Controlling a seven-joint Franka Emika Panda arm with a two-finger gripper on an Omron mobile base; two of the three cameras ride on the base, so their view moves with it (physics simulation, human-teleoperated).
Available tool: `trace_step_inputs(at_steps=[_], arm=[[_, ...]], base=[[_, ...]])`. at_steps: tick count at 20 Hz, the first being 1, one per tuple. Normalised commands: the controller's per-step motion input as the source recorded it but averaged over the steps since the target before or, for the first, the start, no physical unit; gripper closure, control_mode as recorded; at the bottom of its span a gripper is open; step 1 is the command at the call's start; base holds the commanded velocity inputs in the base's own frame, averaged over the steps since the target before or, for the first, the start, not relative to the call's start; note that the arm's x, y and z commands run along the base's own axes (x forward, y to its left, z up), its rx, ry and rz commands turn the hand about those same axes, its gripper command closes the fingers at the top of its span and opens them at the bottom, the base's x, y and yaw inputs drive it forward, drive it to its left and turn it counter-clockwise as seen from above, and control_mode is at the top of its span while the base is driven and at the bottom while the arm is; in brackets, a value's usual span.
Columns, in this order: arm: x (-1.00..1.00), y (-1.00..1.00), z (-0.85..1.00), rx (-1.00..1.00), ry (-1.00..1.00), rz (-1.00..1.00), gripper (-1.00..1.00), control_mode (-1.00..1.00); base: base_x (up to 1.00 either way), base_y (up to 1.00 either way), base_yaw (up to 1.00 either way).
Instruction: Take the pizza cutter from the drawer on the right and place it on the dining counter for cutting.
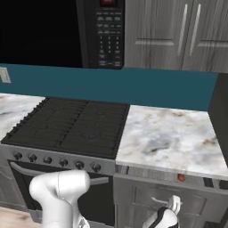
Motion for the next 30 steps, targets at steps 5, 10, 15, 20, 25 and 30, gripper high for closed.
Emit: trace_step_inputs(at_steps=[5, 10, 15, 20, 25, 30], arm=[[-0.78, -0.41, -0.06, 0.00, 0.00, 0.00, 1.00, -1.00], [-0.83, -0.43, -0.07, 0.00, 0.00, 0.00, 1.00, -1.00], [-0.83, -0.44, -0.07, 0.00, 0.00, 0.00, 1.00, -1.00], [-0.80, -0.43, -0.09, 0.00, 0.00, 0.00, 1.00, -1.00], [-0.71, -0.39, -0.10, 0.00, 0.00, 0.00, 1.00, -1.00], [-0.71, -0.39, -0.07, 0.00, 0.00, 0.00, 1.00, -1.00]], base=[[0.00, 0.00, 0.00], [0.00, 0.00, 0.00], [0.00, 0.00, 0.00], [0.00, 0.00, 0.00], [0.00, 0.00, 0.00], [0.00, 0.00, 0.00]])
